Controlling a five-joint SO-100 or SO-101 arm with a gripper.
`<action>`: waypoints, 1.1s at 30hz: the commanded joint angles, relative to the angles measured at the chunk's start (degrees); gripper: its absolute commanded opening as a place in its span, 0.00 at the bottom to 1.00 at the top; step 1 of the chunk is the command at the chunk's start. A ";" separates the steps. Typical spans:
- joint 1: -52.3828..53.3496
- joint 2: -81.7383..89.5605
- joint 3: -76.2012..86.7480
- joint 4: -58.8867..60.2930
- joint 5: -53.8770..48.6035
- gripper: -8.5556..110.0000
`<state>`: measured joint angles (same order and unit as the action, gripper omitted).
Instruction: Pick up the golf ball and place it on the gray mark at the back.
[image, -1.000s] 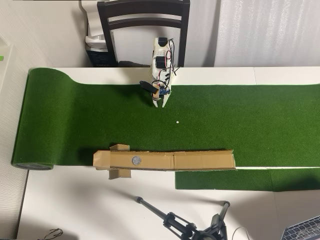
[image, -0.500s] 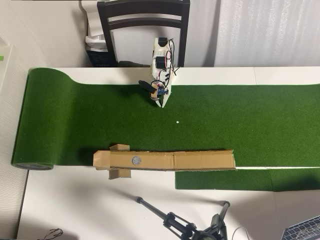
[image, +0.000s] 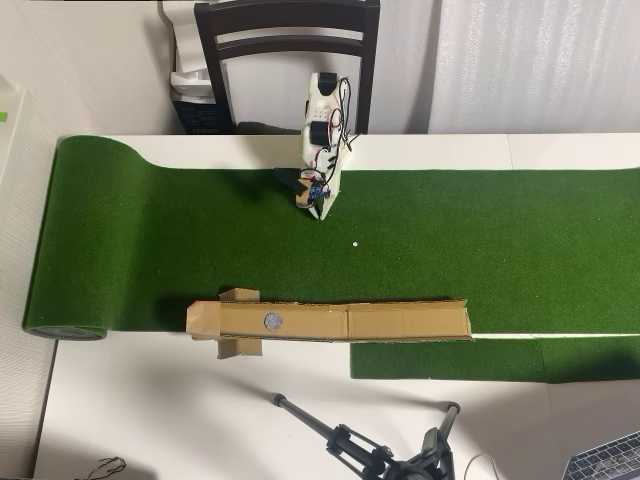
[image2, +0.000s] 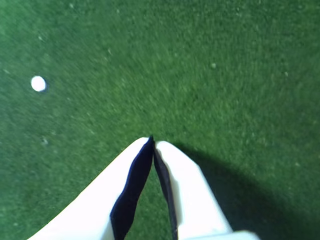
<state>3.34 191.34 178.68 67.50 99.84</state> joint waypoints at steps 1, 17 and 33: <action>-0.18 5.19 3.08 -1.05 0.79 0.07; -2.64 5.19 3.96 4.04 0.44 0.07; -2.72 5.19 4.04 3.96 0.18 0.08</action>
<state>0.79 191.34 178.68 71.37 99.84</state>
